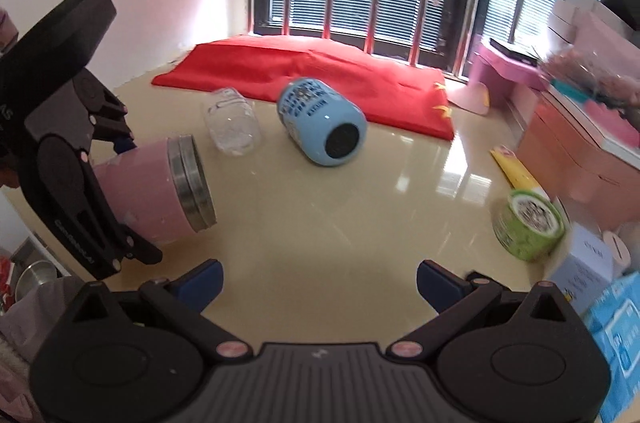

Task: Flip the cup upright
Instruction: 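Lift the pink cup with the left tool and swing it around, then lower the pink cup onto the table on its side, open left tool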

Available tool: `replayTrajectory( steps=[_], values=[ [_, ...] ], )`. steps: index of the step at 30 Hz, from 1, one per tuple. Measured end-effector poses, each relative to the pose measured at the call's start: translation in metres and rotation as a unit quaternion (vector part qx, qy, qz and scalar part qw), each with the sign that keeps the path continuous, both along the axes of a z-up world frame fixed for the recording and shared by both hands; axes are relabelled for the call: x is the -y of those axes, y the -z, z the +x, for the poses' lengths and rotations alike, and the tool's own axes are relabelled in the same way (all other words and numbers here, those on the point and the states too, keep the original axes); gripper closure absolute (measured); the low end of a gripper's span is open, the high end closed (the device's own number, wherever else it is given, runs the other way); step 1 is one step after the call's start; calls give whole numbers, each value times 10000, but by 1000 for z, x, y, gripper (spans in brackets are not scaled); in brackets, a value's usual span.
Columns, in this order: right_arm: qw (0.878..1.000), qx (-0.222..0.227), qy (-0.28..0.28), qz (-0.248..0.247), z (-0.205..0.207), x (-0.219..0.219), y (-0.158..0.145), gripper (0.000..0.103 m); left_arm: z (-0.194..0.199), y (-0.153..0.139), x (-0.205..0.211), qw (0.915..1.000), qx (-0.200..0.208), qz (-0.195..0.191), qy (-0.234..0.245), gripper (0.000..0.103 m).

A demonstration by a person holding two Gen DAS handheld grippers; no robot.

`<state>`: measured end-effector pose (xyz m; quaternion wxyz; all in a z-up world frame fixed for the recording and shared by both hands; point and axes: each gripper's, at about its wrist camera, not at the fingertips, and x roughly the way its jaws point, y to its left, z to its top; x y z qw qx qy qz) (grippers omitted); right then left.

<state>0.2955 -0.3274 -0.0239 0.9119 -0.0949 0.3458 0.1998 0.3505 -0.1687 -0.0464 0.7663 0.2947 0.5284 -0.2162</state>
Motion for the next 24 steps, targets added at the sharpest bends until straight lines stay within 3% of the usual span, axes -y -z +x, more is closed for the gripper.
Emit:
replayTrajectory(
  steps=[5,11,13,16,20,24],
  values=[
    [9999,-73,119,36,-3,8,6,0,12,15,11,9999,-62,57,113,17],
    [9999,-85,81,70,2,5,7,0,16,16,14,10000,-49,71,43,16],
    [9999,-69,81,93,3,5,6,0,15,12,12,10000,64,43,-21,12],
    [9999,-43,96,115,2,5,4,0,8,-10,-1,9987,362,-302,-217,1],
    [9999,39,71,138,-4,-1,-2,0,-16,-40,-28,9921,783,-793,-572,0],
    [9999,101,-18,122,-12,-18,-10,0,-56,-61,-60,9793,1304,-1261,-902,0]
  ],
)
